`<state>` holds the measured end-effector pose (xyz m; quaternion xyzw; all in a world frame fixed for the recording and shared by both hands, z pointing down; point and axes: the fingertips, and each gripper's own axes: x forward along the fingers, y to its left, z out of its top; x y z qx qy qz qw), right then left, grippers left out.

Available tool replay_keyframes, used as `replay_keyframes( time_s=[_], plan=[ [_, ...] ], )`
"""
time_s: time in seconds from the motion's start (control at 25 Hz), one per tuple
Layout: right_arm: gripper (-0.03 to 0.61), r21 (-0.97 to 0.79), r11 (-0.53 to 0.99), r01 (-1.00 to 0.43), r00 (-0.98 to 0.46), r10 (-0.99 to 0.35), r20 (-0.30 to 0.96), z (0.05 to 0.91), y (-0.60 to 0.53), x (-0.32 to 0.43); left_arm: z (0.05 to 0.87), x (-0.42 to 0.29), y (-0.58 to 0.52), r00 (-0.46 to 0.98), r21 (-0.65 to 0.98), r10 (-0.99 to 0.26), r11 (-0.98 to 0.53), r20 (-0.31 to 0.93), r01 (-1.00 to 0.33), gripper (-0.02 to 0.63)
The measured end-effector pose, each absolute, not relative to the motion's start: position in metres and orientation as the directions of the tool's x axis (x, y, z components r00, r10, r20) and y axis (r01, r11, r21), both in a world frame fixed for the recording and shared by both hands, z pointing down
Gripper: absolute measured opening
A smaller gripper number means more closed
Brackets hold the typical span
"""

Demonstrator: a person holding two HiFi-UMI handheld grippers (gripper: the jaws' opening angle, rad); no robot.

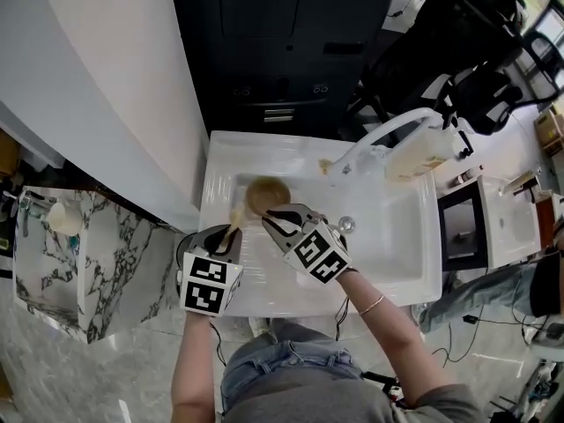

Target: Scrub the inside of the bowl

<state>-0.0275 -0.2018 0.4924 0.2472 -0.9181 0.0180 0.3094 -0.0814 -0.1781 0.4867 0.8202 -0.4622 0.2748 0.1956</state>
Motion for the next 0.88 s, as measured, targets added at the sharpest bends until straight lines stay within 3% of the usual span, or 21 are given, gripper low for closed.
replay_keyframes(
  time_s=[0.2,0.56,0.88],
  plan=[
    [0.035,0.061,0.837,-0.543,-0.684,-0.483,0.546,0.478,-0.189,-0.017,0.477,-0.079,-0.17,0.424,0.048,-0.668,-0.504,0.611,-0.863,0.046],
    [0.017,-0.195,0.717,-0.669,-0.711,-0.541,0.45,0.456,-0.163,0.012,0.463,-0.068,-0.152,0.438,0.029,-0.695,-0.516,0.57,-0.856,0.046],
    [0.012,-0.343,0.622,-0.704,-0.711,-0.613,0.345,0.432,-0.135,0.027,0.444,-0.062,-0.133,0.455,0.025,-0.725,-0.518,0.516,-0.855,0.046]
  ],
)
